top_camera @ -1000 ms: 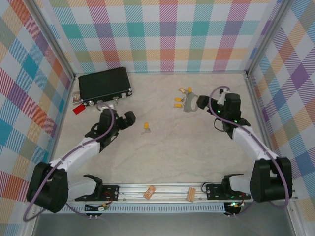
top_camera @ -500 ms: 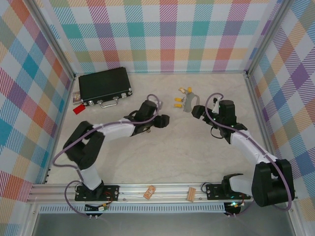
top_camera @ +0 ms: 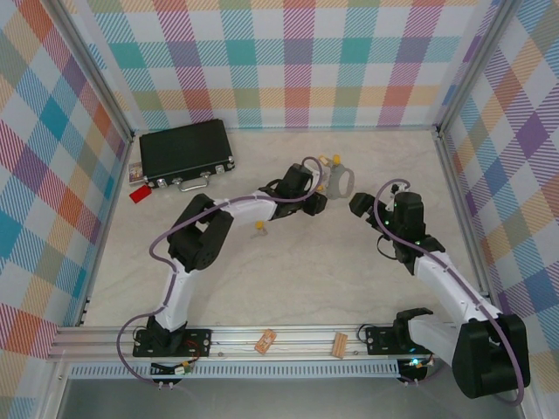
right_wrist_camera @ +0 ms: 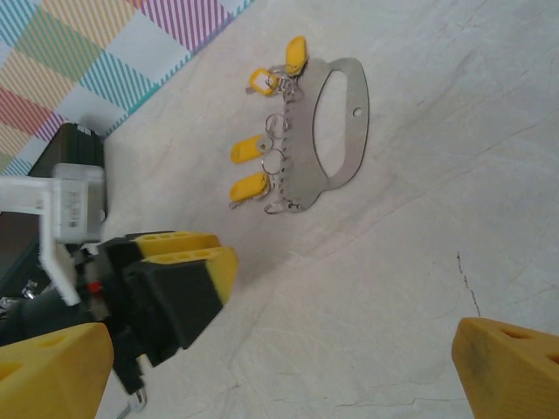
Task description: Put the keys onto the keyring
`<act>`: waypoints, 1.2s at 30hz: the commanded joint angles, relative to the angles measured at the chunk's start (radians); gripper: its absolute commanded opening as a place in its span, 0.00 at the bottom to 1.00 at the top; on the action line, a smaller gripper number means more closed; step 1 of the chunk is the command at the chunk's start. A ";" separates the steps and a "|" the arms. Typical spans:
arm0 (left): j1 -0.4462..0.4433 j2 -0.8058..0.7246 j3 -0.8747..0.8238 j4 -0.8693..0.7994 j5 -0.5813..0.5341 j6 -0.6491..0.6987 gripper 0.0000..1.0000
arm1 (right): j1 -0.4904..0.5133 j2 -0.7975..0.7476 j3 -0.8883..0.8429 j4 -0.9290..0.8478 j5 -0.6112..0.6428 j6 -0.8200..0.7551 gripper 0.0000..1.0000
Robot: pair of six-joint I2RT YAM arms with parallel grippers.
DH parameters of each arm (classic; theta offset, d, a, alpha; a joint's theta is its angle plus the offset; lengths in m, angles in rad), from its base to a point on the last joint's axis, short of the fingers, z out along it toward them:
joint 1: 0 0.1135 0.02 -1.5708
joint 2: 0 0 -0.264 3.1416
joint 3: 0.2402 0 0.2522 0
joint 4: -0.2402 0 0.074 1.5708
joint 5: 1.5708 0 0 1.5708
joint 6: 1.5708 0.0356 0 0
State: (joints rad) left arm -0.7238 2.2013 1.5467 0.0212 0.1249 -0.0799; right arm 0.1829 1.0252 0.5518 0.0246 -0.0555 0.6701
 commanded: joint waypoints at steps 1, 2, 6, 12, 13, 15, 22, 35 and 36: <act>-0.016 0.052 0.084 -0.073 -0.023 0.029 0.39 | -0.003 -0.010 -0.002 0.014 0.008 0.026 0.99; -0.016 0.070 0.112 -0.084 -0.028 0.031 0.39 | -0.004 -0.008 -0.001 0.014 0.004 0.028 0.99; -0.018 0.134 0.208 -0.135 -0.033 0.038 0.38 | -0.003 -0.008 0.004 0.008 -0.005 0.028 0.99; -0.017 0.205 0.323 -0.203 -0.076 0.063 0.36 | -0.003 -0.019 -0.001 0.006 0.001 0.033 0.99; -0.017 0.212 0.338 -0.209 -0.085 0.065 0.36 | -0.004 -0.019 -0.001 0.006 0.001 0.036 0.99; -0.017 0.229 0.367 -0.230 -0.089 0.070 0.36 | -0.003 -0.017 0.000 0.006 -0.002 0.039 0.99; -0.017 0.304 0.509 -0.370 -0.088 0.075 0.36 | -0.004 -0.022 0.003 0.003 -0.013 0.041 0.99; -0.019 0.329 0.558 -0.404 -0.080 0.077 0.07 | -0.004 -0.034 0.002 -0.001 -0.028 0.049 0.99; -0.020 0.320 0.542 -0.391 -0.079 0.077 0.05 | -0.003 -0.035 0.002 0.000 -0.029 0.050 0.99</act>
State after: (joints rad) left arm -0.7376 2.5290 2.1174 -0.3584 0.0425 -0.0071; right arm 0.1829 1.0080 0.5518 0.0231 -0.0715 0.7036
